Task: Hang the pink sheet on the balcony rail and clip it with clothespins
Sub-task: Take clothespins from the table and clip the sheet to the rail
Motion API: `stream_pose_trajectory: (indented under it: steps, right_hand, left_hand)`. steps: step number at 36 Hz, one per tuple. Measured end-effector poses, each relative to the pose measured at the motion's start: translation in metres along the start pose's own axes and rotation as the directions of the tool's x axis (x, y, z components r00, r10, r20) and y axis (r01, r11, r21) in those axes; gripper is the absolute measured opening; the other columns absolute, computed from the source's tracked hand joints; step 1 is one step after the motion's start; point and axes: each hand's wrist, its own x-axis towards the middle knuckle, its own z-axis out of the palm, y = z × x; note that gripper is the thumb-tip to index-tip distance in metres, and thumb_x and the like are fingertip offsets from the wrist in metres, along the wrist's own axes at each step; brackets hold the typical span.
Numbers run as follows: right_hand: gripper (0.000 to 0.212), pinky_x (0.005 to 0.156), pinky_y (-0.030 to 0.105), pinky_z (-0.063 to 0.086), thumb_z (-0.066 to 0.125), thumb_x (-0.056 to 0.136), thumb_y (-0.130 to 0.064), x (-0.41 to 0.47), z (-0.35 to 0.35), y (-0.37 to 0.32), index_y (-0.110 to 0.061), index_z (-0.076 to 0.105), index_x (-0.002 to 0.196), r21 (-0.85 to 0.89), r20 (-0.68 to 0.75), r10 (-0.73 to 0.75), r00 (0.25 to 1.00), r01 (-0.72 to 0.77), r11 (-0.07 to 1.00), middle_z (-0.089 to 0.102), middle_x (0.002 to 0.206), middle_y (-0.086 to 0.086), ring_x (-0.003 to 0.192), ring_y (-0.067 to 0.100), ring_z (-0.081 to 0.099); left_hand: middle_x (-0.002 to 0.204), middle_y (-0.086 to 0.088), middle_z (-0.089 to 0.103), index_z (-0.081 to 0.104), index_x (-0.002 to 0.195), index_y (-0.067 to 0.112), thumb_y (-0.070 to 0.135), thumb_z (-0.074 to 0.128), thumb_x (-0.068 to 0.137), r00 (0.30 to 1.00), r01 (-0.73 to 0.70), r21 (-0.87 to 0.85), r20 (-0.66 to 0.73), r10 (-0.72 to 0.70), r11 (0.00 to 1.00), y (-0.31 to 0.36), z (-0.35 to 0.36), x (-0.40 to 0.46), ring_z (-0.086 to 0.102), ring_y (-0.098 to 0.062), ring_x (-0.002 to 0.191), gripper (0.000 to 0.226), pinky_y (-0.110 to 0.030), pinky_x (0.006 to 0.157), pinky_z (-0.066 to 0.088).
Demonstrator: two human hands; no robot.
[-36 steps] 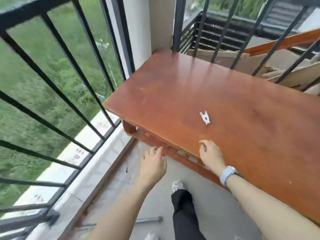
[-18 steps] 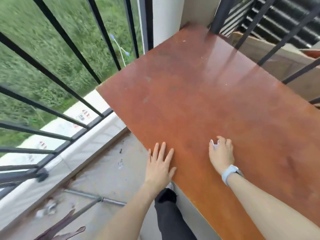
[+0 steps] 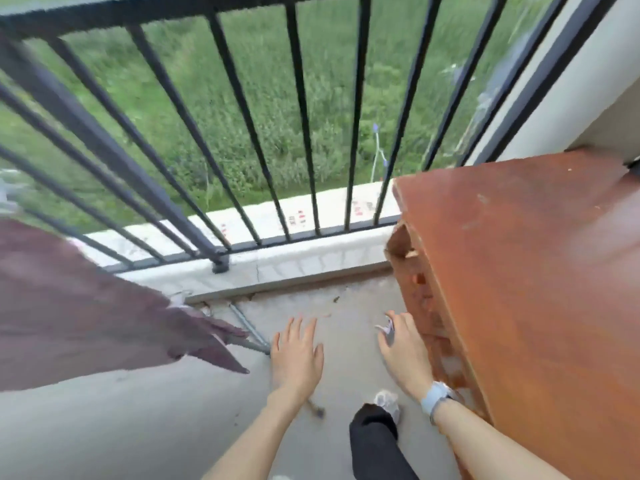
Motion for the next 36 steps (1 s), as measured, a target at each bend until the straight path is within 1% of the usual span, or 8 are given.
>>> stream_pose_trajectory:
  steps: [4, 9, 12, 15, 17, 21, 28, 36]
  right_hand:
    - [0.033, 0.073, 0.03, 0.037, 0.051, 0.091, -0.025, -0.038, 0.066, -0.087, -0.014, 0.048, 0.122, -0.003, 0.123, -0.166, 0.978, 0.168, 0.986, 0.05, 0.111, 0.005, 0.1, 0.026, 0.054]
    - [0.03, 0.078, 0.038, 0.043, 0.051, 0.086, -0.025, -0.106, 0.171, -0.199, -0.01, 0.051, 0.112, 0.063, 0.275, -0.451, 0.849, 0.452, 0.89, 0.054, 0.105, 0.011, 0.1, 0.031, 0.051]
    - [0.032, 0.07, 0.037, 0.041, 0.04, 0.081, -0.036, -0.151, 0.236, -0.273, -0.017, 0.044, 0.106, 0.127, 0.387, -0.637, 0.667, 0.646, 0.753, 0.054, 0.098, 0.014, 0.09, 0.032, 0.051]
    - [0.031, 0.069, 0.034, 0.04, 0.04, 0.083, -0.035, -0.202, 0.286, -0.351, -0.012, 0.048, 0.102, 0.222, 0.453, -0.737, 0.502, 0.737, 0.638, 0.055, 0.092, 0.013, 0.083, 0.026, 0.053]
    - [0.031, 0.072, 0.039, 0.047, 0.05, 0.087, -0.027, -0.234, 0.307, -0.403, -0.008, 0.051, 0.112, 0.304, 0.492, -0.765, 0.415, 0.742, 0.598, 0.054, 0.1, 0.011, 0.085, 0.028, 0.056]
    - [0.034, 0.076, 0.037, 0.046, 0.056, 0.087, -0.017, -0.286, 0.351, -0.494, -0.007, 0.052, 0.119, 0.424, 0.475, -0.85, 0.229, 0.786, 0.449, 0.052, 0.104, 0.008, 0.088, 0.026, 0.057]
    - [0.033, 0.078, 0.039, 0.049, 0.056, 0.088, -0.017, -0.343, 0.453, -0.631, -0.011, 0.052, 0.12, 0.557, 0.424, -0.906, 0.0, 0.789, 0.261, 0.05, 0.104, 0.002, 0.086, 0.018, 0.055]
    - [0.029, 0.079, 0.039, 0.05, 0.058, 0.086, -0.018, -0.368, 0.594, -0.822, -0.016, 0.054, 0.114, 0.633, 0.387, -0.921, -0.034, 0.736, 0.239, 0.049, 0.098, -0.001, 0.081, 0.014, 0.055]
  left_hand:
    - [0.115, -0.007, 0.063, 0.06, 0.113, 0.015, 0.026, 0.054, 0.072, 0.97, 0.168, -0.033, -0.175, -0.172, 0.985, -0.109, -0.028, -0.074, 0.06, -0.026, 0.105, 0.042, -0.039, 0.082, 0.052]
    - [0.105, -0.005, 0.068, 0.067, 0.103, 0.015, 0.033, 0.046, 0.07, 0.865, 0.416, -0.082, -0.273, -0.422, 0.906, -0.244, -0.07, -0.206, 0.066, -0.021, 0.094, 0.042, -0.033, 0.072, 0.055]
    - [0.107, -0.01, 0.068, 0.067, 0.104, 0.012, 0.035, 0.037, 0.074, 0.67, 0.636, -0.205, -0.333, -0.664, 0.744, -0.327, -0.09, -0.29, 0.067, -0.026, 0.095, 0.049, -0.039, 0.073, 0.055]
    - [0.123, -0.019, 0.058, 0.057, 0.12, 0.008, 0.036, 0.04, 0.081, 0.45, 0.719, -0.408, -0.344, -0.824, 0.563, -0.391, -0.1, -0.369, 0.055, -0.037, 0.113, 0.051, -0.052, 0.091, 0.044]
    - [0.133, -0.016, 0.05, 0.051, 0.128, 0.011, 0.027, 0.052, 0.085, 0.315, 0.77, -0.445, -0.36, -0.878, 0.458, -0.418, -0.113, -0.408, 0.046, -0.037, 0.122, 0.046, -0.05, 0.099, 0.038]
    - [0.13, -0.016, 0.051, 0.051, 0.127, 0.007, 0.015, 0.06, 0.083, 0.158, 0.79, -0.49, -0.416, -0.895, 0.368, -0.465, -0.141, -0.453, 0.047, -0.034, 0.121, 0.046, -0.049, 0.095, 0.04]
    - [0.134, -0.014, 0.049, 0.048, 0.13, 0.009, 0.018, 0.056, 0.085, 0.063, 0.78, -0.537, -0.442, -0.895, 0.321, -0.589, -0.175, -0.489, 0.044, -0.031, 0.124, 0.047, -0.046, 0.097, 0.038]
    - [0.135, -0.011, 0.047, 0.045, 0.132, 0.01, 0.019, 0.053, 0.087, -0.012, 0.782, -0.556, -0.466, -0.885, 0.282, -0.797, -0.261, -0.509, 0.043, -0.029, 0.125, 0.046, -0.04, 0.1, 0.037]
